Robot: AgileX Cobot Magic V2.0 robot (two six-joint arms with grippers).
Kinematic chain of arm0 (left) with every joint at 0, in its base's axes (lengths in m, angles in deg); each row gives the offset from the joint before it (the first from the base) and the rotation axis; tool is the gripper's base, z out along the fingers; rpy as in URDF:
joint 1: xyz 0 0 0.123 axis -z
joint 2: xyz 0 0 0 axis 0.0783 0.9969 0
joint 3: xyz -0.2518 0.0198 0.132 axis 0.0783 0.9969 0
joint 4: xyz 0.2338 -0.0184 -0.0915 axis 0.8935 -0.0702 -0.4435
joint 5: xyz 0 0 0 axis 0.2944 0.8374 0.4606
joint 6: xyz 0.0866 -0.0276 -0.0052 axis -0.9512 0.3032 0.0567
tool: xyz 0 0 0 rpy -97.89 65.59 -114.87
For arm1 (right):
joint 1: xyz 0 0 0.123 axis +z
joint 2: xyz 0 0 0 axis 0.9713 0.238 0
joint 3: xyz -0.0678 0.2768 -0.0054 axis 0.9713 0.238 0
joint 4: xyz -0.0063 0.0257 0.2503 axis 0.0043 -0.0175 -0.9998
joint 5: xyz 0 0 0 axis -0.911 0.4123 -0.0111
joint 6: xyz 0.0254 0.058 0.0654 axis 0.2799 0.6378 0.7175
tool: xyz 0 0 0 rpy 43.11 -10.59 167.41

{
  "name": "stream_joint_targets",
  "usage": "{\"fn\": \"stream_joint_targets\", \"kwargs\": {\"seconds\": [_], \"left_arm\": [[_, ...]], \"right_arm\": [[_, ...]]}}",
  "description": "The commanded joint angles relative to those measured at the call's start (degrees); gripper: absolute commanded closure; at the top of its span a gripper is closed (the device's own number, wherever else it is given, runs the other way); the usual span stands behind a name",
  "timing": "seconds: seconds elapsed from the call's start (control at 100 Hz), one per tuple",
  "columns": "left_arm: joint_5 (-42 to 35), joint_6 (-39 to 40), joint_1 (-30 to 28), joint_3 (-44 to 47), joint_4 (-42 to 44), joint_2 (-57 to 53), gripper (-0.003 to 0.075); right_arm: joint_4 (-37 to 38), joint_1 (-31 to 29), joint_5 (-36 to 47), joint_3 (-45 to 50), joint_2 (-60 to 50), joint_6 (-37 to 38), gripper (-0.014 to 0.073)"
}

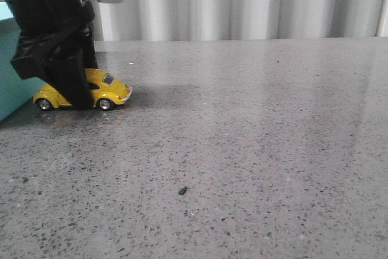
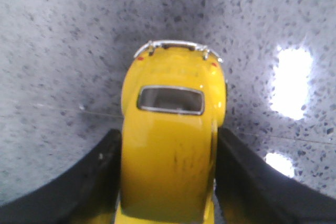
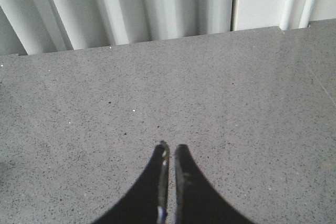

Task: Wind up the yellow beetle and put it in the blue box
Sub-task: 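Close the left gripper around the beetle's body, then lift the beetle with the left gripper and carry it over the box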

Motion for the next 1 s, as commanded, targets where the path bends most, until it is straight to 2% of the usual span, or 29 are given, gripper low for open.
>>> {"fn": "stream_joint_targets", "kwargs": {"seconds": [0.0,0.25,0.49,0.63,0.71,0.81,0.99], "left_arm": [[0.1,0.2,0.5,-2.7,-0.8,-2.1,0.0514],[5.5,0.4,0.5,-10.7,-1.8,-2.1,0.0515],[14.3,3.2,0.2,-25.6,-1.4,-2.1,0.0515],[17.8,8.9,0.1,-35.1,4.5,-2.1,0.0515],[17.8,16.6,0.0,-39.1,10.9,-2.4,0.0515],[17.8,21.8,-1.9,-40.7,14.1,-3.2,0.0514],[17.8,28.3,-8.8,-40.6,13.9,-4.0,0.0514]], "right_arm": [[0.2,0.1,4.5,-1.2,0.1,-0.3,0.0635],[0.2,0.1,4.6,-1.2,0.1,-0.3,0.0635],[0.2,0.1,4.9,-1.2,0.1,-0.3,0.0635],[0.2,0.1,4.9,-1.2,0.1,-0.3,0.0635],[0.2,0.1,4.9,-1.2,0.1,-0.3,0.0635],[0.2,0.1,4.9,-1.2,0.1,-0.3,0.0635],[0.2,0.1,4.9,-1.2,0.1,-0.3,0.0635]]}}
